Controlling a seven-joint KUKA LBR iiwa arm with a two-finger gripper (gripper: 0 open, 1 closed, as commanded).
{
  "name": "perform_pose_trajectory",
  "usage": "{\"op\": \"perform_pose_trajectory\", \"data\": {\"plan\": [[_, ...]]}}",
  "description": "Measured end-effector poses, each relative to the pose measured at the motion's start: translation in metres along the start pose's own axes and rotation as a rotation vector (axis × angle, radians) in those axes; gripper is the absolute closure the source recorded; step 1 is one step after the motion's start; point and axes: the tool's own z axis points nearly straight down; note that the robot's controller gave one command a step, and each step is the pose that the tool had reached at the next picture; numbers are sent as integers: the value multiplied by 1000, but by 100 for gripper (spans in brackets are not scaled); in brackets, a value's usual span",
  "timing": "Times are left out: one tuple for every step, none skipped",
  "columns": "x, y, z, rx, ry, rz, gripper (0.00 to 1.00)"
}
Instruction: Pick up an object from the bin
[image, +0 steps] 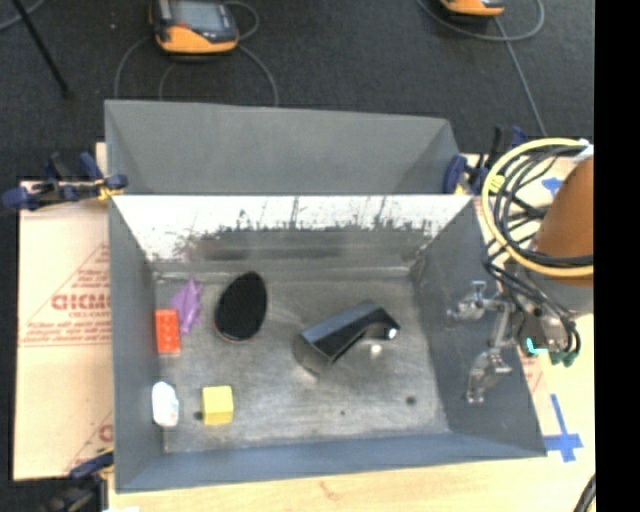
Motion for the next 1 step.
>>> {"op": "perform_pose_trajectory", "data": {"plan": [[-2, 0, -3, 2, -7, -4, 0]]}}
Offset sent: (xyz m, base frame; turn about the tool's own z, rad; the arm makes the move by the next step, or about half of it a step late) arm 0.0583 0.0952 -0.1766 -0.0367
